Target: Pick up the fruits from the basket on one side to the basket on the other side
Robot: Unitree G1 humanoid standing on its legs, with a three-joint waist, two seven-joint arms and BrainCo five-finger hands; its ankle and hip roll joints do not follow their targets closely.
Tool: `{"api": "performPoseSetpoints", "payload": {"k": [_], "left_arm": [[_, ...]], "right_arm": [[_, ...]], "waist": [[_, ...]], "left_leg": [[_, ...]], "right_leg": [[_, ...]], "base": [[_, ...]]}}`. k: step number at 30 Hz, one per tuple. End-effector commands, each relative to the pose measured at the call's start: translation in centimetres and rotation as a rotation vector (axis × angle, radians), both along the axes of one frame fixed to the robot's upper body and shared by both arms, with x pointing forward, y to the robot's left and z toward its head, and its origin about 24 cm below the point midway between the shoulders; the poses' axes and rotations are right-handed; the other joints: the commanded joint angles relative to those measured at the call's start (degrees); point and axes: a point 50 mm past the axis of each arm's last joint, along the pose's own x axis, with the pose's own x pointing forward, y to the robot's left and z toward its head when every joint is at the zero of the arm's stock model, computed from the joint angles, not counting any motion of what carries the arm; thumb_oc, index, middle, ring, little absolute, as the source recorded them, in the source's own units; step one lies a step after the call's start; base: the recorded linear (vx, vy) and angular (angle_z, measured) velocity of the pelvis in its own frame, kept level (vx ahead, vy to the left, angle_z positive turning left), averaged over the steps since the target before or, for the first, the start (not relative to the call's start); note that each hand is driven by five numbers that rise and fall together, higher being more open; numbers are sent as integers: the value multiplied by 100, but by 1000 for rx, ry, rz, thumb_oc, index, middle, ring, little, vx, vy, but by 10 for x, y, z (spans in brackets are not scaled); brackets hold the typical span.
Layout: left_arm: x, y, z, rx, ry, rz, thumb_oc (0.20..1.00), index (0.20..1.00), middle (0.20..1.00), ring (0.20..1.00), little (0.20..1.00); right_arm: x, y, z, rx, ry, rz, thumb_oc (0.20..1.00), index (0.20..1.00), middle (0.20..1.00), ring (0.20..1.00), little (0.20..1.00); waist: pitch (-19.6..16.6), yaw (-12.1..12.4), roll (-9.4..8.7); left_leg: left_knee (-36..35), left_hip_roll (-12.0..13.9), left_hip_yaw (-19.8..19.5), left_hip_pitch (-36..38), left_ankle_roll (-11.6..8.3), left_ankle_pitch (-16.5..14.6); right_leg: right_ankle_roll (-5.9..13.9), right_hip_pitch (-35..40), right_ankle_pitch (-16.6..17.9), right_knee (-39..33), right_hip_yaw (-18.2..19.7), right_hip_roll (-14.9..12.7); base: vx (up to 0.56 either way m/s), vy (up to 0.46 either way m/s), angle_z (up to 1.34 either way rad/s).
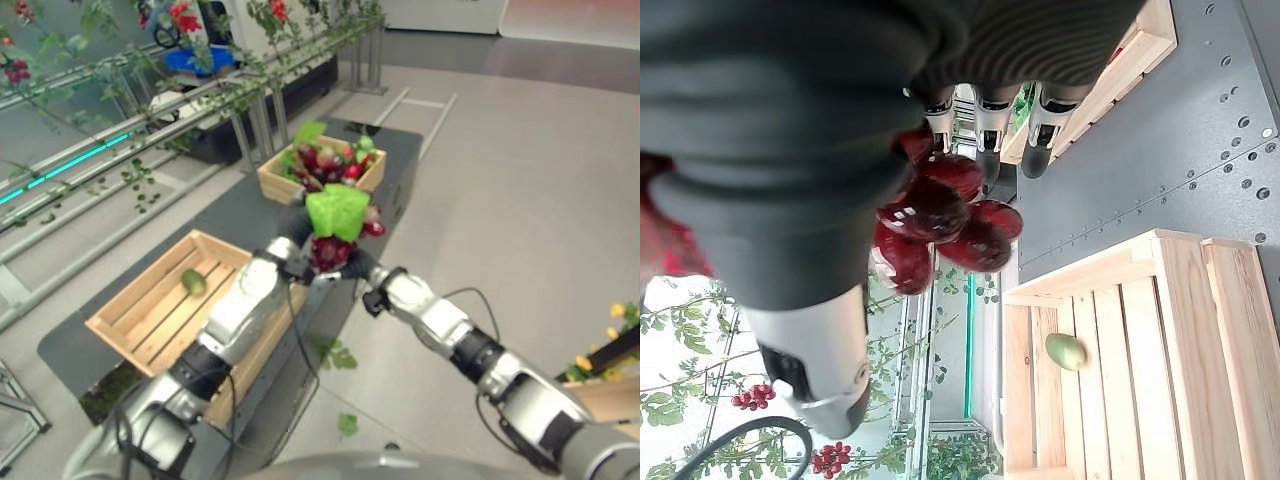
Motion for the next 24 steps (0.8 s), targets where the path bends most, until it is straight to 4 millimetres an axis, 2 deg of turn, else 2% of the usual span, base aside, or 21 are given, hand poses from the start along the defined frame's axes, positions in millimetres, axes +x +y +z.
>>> {"api": "performPoseSetpoints", "payload": {"k": [1, 7, 13, 18, 21, 24], "left_arm": [[12, -6, 19, -55, -69, -5, 200, 200, 200, 200, 200], [4, 6, 5, -79, -21, 26, 200, 200, 200, 200, 200], [-2, 8, -6, -110, 21, 36, 200, 200, 200, 200, 200], [-6, 12, -16, -131, 63, 55, 200, 200, 200, 200, 200], [-9, 12, -21, -145, 85, 62, 200, 200, 200, 200, 200], [-9, 13, -23, -144, 91, 64, 200, 200, 200, 200, 200]], "right_arm": [[10, 20, 38, 135, -111, 35, 1000, 1000, 1000, 1000, 1000], [10, 13, 49, 159, -148, 46, 1000, 1000, 1000, 1000, 1000], [9, 10, 55, 216, -168, 21, 1000, 1000, 1000, 1000, 1000], [4, 9, 54, 249, -167, 19, 1000, 1000, 1000, 1000, 1000], [-1, 7, 44, 300, -131, -11, 1000, 1000, 1000, 1000, 1000], [-2, 8, 43, 299, -138, -10, 1000, 1000, 1000, 1000, 1000]], "waist": [[-220, -28, -196], [-210, 19, -219], [-192, 43, -226], [-188, 49, -228], [-180, 43, -226], [-181, 40, -224]], "left_leg": [[-4, -231, -229, -228, 60, -147], [-4, -235, -245, -220, 64, -153], [-4, -232, -256, -207, 73, -163], [-4, -239, -264, -203, 80, -167], [-4, -243, -279, -197, 92, -173], [-4, -239, -275, -193, 90, -172]], "right_leg": [[236, 552, -989, 143, -84, 85], [232, 566, -992, 136, -96, 84], [225, 585, -998, 132, -101, 81], [221, 600, -1013, 138, -111, 85], [220, 600, -1029, 151, -128, 90], [220, 609, -1037, 150, -129, 87]], "base": [[0, 0, 0], [0, 0, 0], [2, 1, 2], [0, 0, 0], [0, 0, 0], [0, 0, 0]]}}
